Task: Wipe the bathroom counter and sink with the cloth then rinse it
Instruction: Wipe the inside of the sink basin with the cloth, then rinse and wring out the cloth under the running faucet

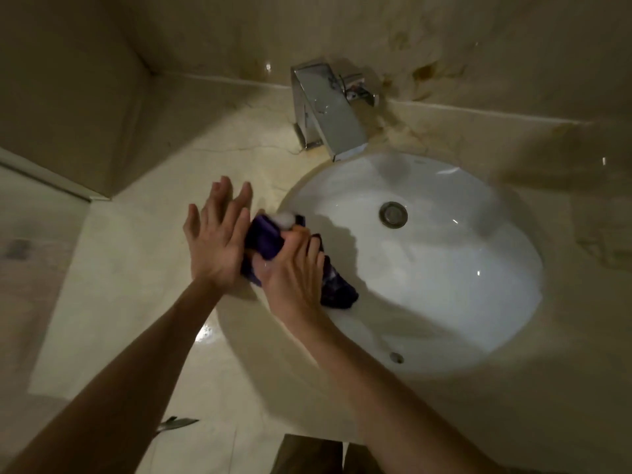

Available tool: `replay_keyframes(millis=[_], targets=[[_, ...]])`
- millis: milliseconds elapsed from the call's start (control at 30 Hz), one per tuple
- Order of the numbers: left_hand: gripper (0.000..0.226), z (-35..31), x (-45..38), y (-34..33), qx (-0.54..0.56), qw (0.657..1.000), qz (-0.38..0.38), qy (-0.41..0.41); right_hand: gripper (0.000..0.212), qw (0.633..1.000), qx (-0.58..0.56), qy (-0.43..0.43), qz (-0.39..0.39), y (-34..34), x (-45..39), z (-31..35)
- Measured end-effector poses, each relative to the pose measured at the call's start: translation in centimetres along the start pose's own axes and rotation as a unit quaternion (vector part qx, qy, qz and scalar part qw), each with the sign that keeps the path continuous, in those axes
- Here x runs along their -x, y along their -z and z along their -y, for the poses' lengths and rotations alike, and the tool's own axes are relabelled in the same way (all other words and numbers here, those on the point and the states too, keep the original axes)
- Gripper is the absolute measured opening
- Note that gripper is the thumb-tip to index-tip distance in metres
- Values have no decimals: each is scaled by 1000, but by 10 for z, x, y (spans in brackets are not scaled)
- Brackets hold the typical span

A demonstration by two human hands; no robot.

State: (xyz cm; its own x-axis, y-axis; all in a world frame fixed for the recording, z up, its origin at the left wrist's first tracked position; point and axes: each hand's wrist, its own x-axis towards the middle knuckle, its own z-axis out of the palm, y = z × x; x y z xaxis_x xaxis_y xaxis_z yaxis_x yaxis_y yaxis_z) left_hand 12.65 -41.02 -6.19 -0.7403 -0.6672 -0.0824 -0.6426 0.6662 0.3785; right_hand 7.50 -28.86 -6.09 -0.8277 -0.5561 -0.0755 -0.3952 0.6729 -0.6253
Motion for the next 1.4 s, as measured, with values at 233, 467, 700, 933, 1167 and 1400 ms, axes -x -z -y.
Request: replay_keyframes(millis=[233,467,700,933,1167,1400], targets=[[65,-7,3,6,20,1000,11,-6,53,969,-135,-206,-2,-4,-80,-25],[64,-12,2,6,-23,1000,12,-1,76,943,204,243,103,0,-69,-142],[65,-17,3,7,-29,999,10,10,57,881,309,340,112,3,-90,-176],[65,-21,3,8,-40,999,7,17,69,854,338,328,220,30,-138,-193],[64,-19,2,9,-26,999,9,28,47,949,94,187,234,118,-146,-123],[48,-69,27,21,134,987,-85,40,47,991,-64,117,7,195,-155,-60]])
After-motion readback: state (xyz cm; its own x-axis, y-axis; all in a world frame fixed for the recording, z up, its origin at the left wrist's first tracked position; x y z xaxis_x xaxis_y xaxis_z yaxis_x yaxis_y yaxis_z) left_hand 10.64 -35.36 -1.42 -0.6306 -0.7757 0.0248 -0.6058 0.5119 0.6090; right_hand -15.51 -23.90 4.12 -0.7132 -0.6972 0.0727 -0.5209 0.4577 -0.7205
